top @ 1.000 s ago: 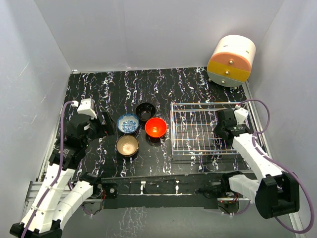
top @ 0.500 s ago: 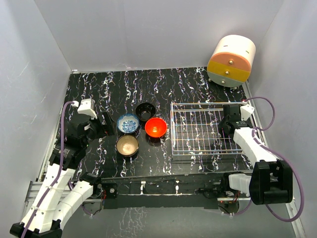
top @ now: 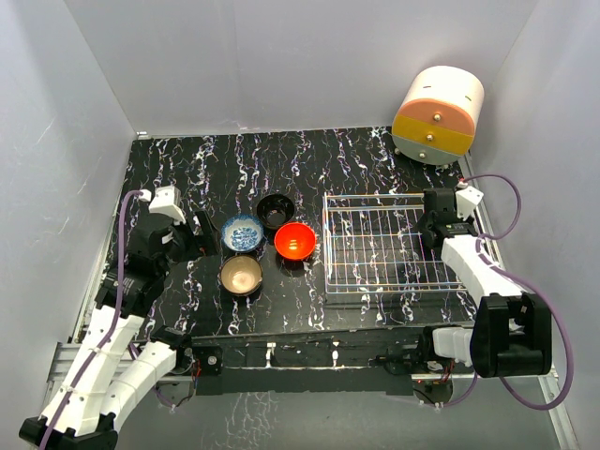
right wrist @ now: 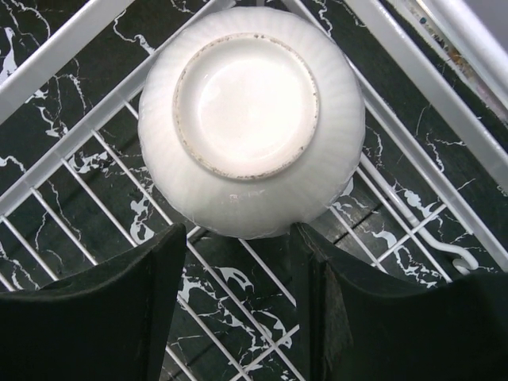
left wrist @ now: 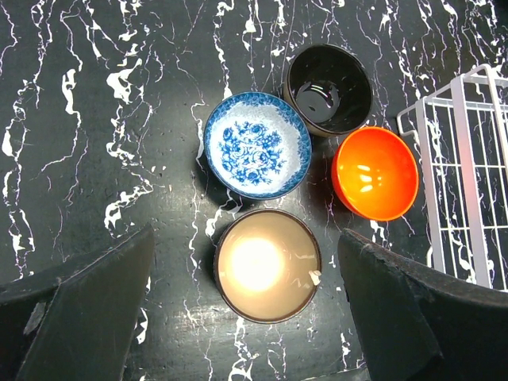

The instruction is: Load the bowls into the dish rack

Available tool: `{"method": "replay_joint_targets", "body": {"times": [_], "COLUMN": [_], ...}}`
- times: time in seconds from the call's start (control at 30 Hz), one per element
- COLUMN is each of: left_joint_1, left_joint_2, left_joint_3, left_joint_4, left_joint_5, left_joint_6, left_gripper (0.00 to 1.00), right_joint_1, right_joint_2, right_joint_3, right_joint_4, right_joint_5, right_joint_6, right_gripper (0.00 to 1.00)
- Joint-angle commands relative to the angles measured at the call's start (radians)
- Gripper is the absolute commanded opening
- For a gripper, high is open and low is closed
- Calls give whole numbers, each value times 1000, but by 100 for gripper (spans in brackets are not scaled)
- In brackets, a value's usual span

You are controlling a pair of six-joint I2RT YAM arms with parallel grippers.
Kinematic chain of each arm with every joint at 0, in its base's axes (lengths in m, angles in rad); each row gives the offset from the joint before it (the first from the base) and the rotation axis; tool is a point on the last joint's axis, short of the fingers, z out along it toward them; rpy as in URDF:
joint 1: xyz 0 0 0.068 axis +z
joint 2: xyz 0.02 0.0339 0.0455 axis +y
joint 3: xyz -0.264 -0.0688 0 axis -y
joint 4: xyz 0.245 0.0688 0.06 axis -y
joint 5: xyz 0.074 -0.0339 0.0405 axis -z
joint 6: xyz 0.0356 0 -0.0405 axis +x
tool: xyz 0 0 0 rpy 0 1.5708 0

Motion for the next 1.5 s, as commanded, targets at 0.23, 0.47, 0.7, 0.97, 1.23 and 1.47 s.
{"method": "replay_joint_targets", "body": {"times": [0.23, 0.47, 0.7, 0.97, 1.23, 1.47], "left_joint_1": [-3, -3, -4, -3, -4, -3], "left_joint_2": [19, 43, 55, 62, 44, -8], "left_joint_3": [12, 42, 31, 56, 147, 214], "left_joint_4": [3, -13, 10, -7, -63, -119], "left_joint_5": [3, -3, -1, -22, -54, -117], "left_joint_6": [-3, 4, -11, -10, 7, 10], "left_gripper": [97, 97, 97, 97, 97, 97], "right_joint_1": [-20, -48, -46, 110, 666, 903], "right_joint_2": [37, 2, -171, -213, -72, 141], "right_joint_3": [39, 26, 28, 158, 358, 456], "right_joint_4": [45, 54, 50, -35, -21, 31], "right_joint_5": [182, 34, -318, -565, -359, -368], "right_joint_6": [19, 2, -89, -128, -136, -216], "right_gripper": [57, 58, 67, 70, 70, 69]}}
